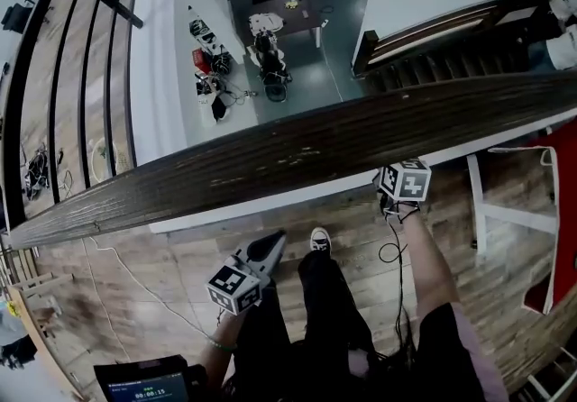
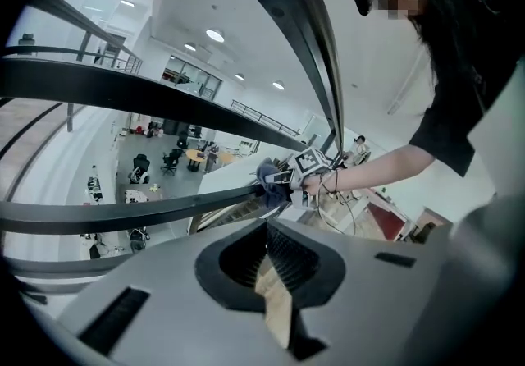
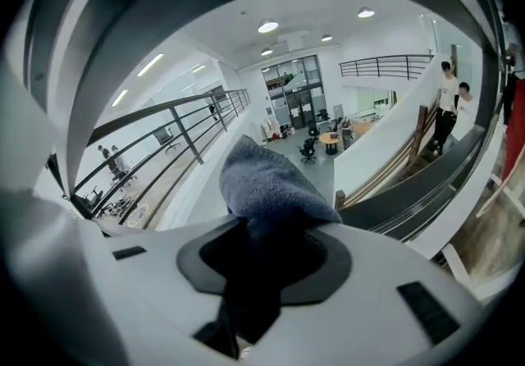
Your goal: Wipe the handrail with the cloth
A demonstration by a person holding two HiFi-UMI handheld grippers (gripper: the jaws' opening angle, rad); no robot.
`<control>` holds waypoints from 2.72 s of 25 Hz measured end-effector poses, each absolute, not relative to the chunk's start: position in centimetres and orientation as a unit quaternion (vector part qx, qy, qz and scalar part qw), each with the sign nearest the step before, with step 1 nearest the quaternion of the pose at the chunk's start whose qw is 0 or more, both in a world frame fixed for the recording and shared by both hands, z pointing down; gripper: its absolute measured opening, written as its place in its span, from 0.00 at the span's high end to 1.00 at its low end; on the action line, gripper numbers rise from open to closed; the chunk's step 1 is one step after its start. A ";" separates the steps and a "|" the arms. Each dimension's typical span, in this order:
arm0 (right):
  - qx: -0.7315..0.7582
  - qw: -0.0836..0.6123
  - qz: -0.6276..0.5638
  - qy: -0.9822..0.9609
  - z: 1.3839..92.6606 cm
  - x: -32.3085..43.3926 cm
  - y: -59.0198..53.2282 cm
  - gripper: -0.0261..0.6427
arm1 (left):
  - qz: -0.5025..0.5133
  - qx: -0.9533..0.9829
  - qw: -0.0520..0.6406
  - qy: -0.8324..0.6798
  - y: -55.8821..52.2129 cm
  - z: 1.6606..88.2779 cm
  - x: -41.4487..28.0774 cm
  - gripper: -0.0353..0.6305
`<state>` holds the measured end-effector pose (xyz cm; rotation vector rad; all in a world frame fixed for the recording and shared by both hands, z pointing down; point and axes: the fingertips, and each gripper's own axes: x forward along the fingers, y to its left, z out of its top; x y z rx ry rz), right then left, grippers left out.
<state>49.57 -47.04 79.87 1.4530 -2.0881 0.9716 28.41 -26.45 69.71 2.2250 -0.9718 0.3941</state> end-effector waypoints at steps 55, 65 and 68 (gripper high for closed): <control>0.452 0.168 0.309 -0.820 57.2 21.8 0.0 0.81 | 0.004 0.819 0.282 -0.500 7.8 53.5 3.0 0.94; 0.407 0.152 0.266 -0.861 51.9 18.6 5.2 0.81 | -0.016 0.816 0.254 -0.519 12.3 50.3 3.6 0.94; 0.399 0.142 0.259 -0.868 50.3 20.6 6.2 0.81 | -0.017 0.812 0.247 -0.529 13.0 49.2 6.1 0.94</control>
